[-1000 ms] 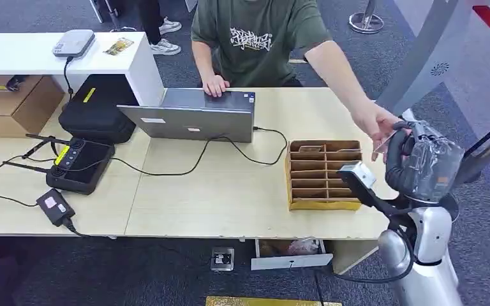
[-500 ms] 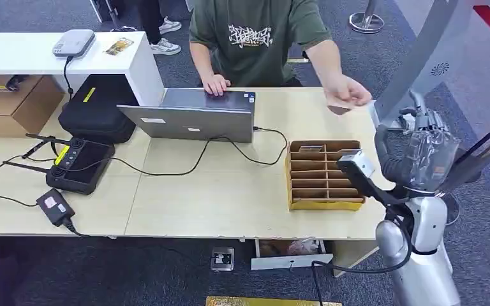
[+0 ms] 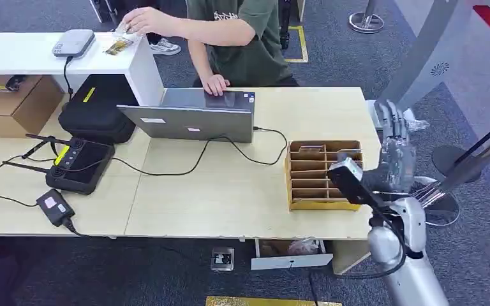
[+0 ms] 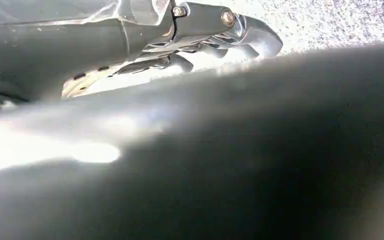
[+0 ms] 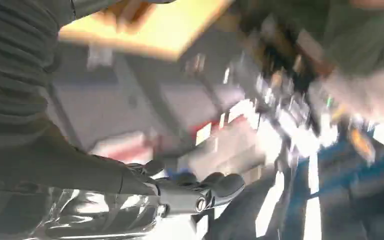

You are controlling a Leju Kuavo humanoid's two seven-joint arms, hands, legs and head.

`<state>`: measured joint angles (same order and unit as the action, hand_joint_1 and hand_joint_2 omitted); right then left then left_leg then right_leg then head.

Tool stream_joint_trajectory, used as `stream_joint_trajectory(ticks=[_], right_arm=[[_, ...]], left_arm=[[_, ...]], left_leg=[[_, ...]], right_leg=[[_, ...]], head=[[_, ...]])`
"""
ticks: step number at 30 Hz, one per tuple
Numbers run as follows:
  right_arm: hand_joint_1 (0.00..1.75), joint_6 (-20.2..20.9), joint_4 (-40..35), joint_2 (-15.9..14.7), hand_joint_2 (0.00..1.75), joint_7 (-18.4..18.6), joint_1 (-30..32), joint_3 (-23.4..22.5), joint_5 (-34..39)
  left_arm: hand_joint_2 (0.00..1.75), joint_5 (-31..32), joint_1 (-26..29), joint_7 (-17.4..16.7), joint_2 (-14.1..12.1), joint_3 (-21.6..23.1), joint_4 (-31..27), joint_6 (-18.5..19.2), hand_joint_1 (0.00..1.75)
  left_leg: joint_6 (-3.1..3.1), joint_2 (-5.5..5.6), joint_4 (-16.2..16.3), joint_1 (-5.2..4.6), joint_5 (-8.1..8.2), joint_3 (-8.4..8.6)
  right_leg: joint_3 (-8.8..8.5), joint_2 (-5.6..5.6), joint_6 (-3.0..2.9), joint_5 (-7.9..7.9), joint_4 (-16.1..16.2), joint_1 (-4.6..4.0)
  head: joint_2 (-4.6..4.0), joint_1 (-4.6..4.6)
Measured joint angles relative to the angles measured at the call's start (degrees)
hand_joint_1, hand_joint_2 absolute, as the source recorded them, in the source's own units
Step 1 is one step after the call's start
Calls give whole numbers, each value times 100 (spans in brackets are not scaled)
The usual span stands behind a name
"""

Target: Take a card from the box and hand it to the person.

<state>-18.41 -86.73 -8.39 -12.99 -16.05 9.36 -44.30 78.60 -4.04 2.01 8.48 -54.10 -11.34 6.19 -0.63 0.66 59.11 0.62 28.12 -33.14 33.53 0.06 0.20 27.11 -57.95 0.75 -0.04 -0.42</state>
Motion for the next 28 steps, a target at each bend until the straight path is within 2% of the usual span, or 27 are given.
stream_joint_trajectory(ticks=[2,4,5,11,15,28], right_arm=[[0,778,65,126,175,-406,216,48,1189],[0,1277,138,300,175,-754,512,48,2127],[0,1338,155,343,175,-801,591,46,2257],[0,1391,127,476,175,-834,939,37,2412],[0,1447,87,605,175,-1055,1106,2,2456],[0,1369,153,826,175,-1177,1294,-5,2412]], left_arm=[[0,2,0,0,0,0,0,0,0],[0,7,15,0,-4,0,0,0,0],[0,7,14,0,-7,0,0,0,0],[0,26,26,-72,-15,0,0,0,0],[0,37,26,-72,-15,0,0,0,0],[0,28,49,35,-17,0,0,0,0]], left_leg=[[0,5,0,0,0,-2],[0,5,-1,1,0,-4],[0,6,-1,1,0,-4],[0,3,-1,-1,0,-3],[0,2,0,-2,0,-2],[0,1,-1,0,0,-1]], right_leg=[[0,-6,1,2,0,-1],[2,-8,1,2,0,-1],[2,-9,2,3,0,-1],[1,-7,3,3,0,1],[1,-5,3,3,1,1],[1,-3,2,3,0,0]], head=[[0,4],[0,0],[0,2],[0,2],[0,2],[0,2]])
